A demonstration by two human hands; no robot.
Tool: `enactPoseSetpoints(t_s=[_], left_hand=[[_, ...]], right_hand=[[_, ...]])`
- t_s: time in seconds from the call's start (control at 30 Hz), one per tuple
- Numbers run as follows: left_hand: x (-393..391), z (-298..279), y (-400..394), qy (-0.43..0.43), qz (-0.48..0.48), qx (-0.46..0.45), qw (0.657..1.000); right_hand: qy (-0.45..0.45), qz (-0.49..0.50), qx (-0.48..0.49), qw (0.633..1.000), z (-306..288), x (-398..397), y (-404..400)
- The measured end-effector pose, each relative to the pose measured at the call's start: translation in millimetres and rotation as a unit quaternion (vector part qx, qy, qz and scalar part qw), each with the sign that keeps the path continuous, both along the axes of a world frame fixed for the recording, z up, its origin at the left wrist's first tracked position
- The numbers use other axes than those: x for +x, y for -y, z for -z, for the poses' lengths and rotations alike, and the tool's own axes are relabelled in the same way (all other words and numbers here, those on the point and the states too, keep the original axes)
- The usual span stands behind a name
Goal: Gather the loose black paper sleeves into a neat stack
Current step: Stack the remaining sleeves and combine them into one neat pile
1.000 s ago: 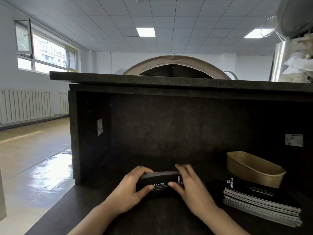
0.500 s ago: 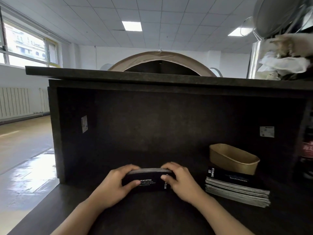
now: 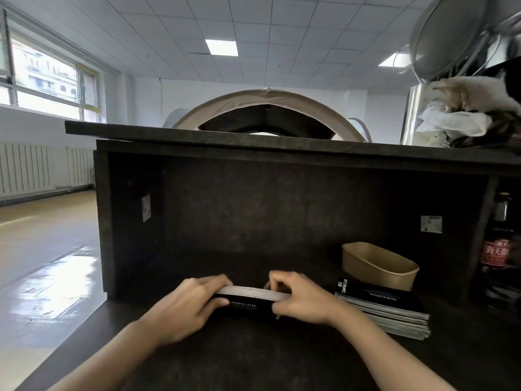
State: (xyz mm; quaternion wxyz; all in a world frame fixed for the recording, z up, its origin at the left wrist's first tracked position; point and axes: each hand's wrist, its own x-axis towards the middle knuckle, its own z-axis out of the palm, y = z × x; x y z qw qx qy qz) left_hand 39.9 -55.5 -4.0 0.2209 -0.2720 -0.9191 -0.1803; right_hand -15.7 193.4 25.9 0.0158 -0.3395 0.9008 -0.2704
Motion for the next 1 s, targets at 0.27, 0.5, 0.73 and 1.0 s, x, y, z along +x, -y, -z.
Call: enactPoseSetpoints(t_s=[0.27, 0.5, 0.73, 1.0], left_hand=[[-3, -60, -33, 0.026, 0.049, -0.022, 0.998], [-55, -104, -131, 0.106, 0.047, -0.185, 0.976], [-99, -83, -212, 0.082, 0.102, -0.188, 0.973], [-116, -39, -221, 0.240, 0.138, -0.109, 0.955]], right_hand=[[0.035, -0.001, 0.085, 0.996, -53, 0, -21], [-0.110, 0.076, 0.116, 0.984, -76, 1, -109], [-0.109, 0.087, 0.100, 0.985, -59, -5, -184], [-0.015, 0.133, 0.093, 0.987, -3, -20, -204]])
